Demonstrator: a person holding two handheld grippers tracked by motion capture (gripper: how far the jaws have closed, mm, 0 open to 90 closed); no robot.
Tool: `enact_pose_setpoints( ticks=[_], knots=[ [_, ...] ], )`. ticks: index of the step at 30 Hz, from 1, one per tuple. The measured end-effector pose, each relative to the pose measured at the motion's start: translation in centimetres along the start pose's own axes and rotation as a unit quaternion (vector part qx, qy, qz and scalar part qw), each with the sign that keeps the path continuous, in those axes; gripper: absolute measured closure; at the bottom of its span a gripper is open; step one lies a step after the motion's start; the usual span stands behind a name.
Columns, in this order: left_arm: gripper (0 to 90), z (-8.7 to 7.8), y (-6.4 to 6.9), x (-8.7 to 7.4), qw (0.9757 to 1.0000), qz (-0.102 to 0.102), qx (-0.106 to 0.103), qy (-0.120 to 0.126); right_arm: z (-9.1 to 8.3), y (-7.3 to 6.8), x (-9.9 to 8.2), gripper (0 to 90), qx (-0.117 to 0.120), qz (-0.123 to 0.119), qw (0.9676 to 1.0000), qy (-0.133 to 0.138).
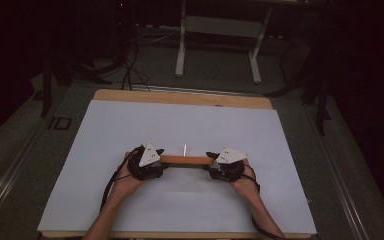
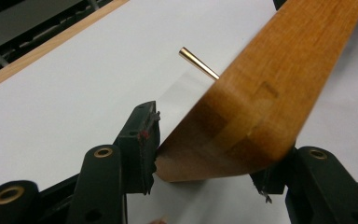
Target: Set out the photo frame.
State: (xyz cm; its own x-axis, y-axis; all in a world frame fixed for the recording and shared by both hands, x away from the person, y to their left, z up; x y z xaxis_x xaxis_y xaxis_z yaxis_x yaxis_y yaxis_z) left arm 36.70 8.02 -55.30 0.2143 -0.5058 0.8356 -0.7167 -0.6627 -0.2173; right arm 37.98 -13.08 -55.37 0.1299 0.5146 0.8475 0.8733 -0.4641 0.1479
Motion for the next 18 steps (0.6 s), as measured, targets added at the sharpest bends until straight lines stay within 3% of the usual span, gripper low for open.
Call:
enact_pose_setpoints(
  ticks=[5,18],
  knots=[
    [50.2,0.15,-0.17,0.09,1.0000,0.002,0.006,-0.001,0.12,0.17,0.08,54.1,-0.005,0.006,1.0000,0.001],
    [51.7,0.31,-0.31,0.19,0.9998,0.015,0.014,-0.006,0.27,0.36,0.22,55.6,-0.012,-0.007,0.9999,-0.010]
  ],
)
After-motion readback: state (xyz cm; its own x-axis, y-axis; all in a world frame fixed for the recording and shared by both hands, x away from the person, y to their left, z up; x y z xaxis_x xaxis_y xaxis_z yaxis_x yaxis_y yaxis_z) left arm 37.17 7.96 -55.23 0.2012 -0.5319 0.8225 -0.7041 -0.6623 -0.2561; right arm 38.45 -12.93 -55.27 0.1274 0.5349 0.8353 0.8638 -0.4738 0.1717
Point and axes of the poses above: each handheld gripper's, and its own axes: z roughly forward along the jaws, x roughly out of its top, y roughly to its right, the point moved 7 cm from there along z, roughly forward along the jaws, and after that the axes turned 3 degrees about x, right-handed, at the moved point
